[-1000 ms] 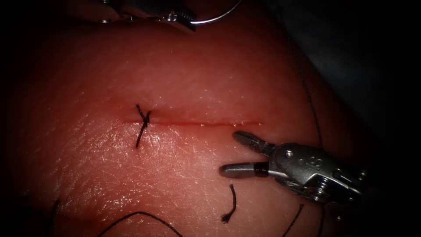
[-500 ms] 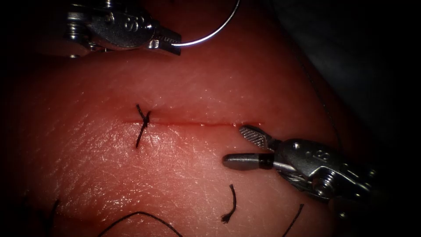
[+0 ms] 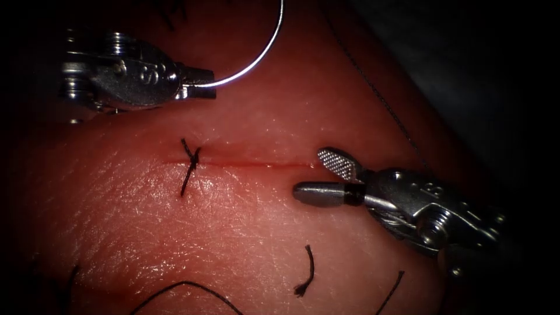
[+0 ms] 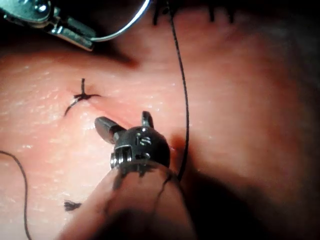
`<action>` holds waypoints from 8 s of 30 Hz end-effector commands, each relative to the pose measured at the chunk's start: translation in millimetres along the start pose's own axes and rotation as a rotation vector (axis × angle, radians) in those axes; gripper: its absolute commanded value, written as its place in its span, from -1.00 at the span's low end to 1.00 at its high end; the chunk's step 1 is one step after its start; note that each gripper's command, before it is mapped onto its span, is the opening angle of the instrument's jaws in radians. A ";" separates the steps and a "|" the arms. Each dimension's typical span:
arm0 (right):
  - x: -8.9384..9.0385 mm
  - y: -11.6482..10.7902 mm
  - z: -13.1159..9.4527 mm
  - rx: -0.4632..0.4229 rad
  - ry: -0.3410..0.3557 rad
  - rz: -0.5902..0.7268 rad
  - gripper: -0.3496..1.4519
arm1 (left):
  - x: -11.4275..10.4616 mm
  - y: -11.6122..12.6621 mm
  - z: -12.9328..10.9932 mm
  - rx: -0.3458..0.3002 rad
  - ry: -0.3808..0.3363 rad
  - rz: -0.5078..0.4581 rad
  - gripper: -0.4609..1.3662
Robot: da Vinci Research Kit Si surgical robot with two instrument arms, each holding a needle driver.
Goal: Wound Closure
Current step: Hand over the needle from the left to the right gripper
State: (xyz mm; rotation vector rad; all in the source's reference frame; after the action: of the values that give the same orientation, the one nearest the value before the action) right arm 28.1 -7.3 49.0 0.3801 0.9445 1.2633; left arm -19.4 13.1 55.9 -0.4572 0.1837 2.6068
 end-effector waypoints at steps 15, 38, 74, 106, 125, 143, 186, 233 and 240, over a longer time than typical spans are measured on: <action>2.0 -2.0 2.8 -0.050 0.013 0.126 0.71 | -1.3 3.5 -0.8 0.156 -0.082 -0.035 -0.88; 6.7 -3.3 6.1 -0.087 0.020 0.164 0.75 | -2.1 4.4 -1.1 0.179 -0.053 0.040 -0.88; 8.9 -4.3 8.8 -0.130 0.052 0.174 -1.00 | -1.6 5.3 -1.5 0.186 -0.066 0.093 -0.88; 8.7 -4.1 7.4 -0.028 0.020 -0.267 -1.00 | 0.7 0.7 -4.8 -0.337 0.228 -0.050 0.83; 9.0 -6.2 5.0 0.173 0.054 -0.689 -1.00 | 2.6 -1.0 -3.1 -0.848 0.243 -0.314 0.93; 10.5 -9.0 2.4 0.192 0.205 -0.792 -1.00 | 2.3 0.1 -0.3 -1.101 0.320 -0.521 0.88; 10.3 -9.8 1.9 0.163 0.287 -0.789 -1.00 | -0.8 5.4 4.5 -1.255 0.275 -0.626 0.75; 7.7 -7.2 2.2 0.060 0.289 -0.208 0.04 | 1.6 4.2 3.0 -1.359 0.347 -1.091 -0.88; 8.1 -7.4 1.9 0.066 0.323 -0.148 -0.14 | 1.5 4.9 3.3 -1.358 0.350 -1.114 -0.88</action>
State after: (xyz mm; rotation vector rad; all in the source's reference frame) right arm 34.4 -1.6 41.7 0.1556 1.2675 1.1793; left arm -23.9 10.1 58.7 -1.0245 -1.3611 1.1912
